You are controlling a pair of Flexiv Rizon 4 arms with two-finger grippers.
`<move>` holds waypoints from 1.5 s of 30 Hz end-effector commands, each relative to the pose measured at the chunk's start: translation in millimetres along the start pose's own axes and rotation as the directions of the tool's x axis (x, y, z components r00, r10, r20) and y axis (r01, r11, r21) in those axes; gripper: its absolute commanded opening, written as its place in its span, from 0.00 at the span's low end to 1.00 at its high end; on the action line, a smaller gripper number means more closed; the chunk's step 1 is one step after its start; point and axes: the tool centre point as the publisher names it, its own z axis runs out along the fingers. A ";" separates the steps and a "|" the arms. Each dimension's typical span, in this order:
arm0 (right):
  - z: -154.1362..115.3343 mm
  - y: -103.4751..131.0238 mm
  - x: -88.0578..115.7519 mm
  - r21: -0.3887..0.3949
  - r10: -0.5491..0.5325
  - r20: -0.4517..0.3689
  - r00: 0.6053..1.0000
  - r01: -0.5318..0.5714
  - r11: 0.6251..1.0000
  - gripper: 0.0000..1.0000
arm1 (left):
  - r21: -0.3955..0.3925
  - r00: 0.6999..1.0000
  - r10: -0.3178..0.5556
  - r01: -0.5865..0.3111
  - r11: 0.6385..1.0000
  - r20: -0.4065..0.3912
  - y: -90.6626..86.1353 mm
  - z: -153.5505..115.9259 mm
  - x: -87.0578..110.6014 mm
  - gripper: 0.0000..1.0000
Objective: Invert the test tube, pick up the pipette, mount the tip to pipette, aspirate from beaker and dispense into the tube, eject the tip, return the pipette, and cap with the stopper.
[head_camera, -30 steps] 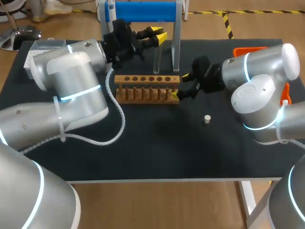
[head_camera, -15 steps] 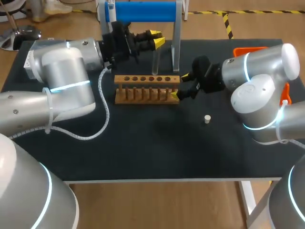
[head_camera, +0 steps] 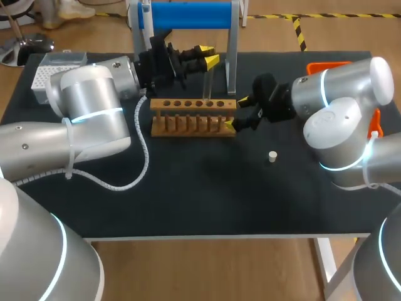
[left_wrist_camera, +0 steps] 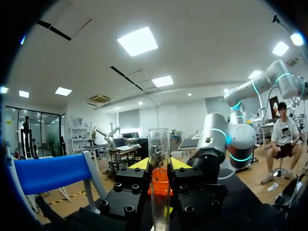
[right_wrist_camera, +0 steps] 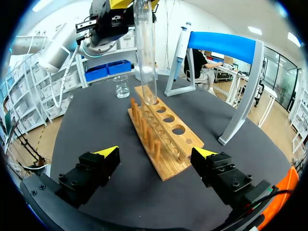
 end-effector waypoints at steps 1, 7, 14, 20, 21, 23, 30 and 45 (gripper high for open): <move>-0.9 -0.4 -0.2 -0.001 -0.001 -0.001 1.000 0.001 1.000 1.00 | 0.006 1.000 -0.001 0.001 1.000 -0.007 8.0 3.2 -3.3 0.00; -0.9 -0.4 -0.2 -0.001 -0.001 -0.001 1.000 0.001 1.000 1.00 | 0.003 1.000 -0.009 0.009 1.000 -0.007 15.6 -0.3 -6.8 0.00; -0.9 -0.4 -0.2 -0.001 -0.001 -0.001 1.000 0.001 1.000 1.00 | 0.004 1.000 -0.008 0.008 1.000 -0.002 24.3 -4.4 -13.4 0.00; -0.9 -0.4 -0.2 -0.001 -0.001 -0.001 1.000 0.001 1.000 1.00 | 0.001 1.000 -0.017 0.017 1.000 -0.003 30.7 -6.2 -17.7 0.00; -0.9 -0.4 -0.2 -0.001 -0.001 -0.001 1.000 0.001 1.000 1.00 | 0.001 1.000 -0.019 0.019 1.000 -0.002 31.4 -6.4 -18.3 0.00; -0.9 -0.4 -0.2 -0.001 -0.001 -0.001 1.000 0.001 1.000 1.00 | 0.001 1.000 -0.022 0.022 1.000 -0.001 32.7 -6.8 -19.2 0.00; -0.9 -0.4 -0.2 -0.001 -0.001 -0.001 1.000 0.001 1.000 1.00 | -0.006 1.000 -0.029 0.029 1.000 0.005 37.4 -9.0 -22.2 0.00; -0.9 -0.4 -0.2 -0.001 -0.001 -0.001 1.000 0.001 1.000 1.00 | -0.022 1.000 -0.019 0.019 1.000 0.012 34.8 -12.7 -24.5 0.00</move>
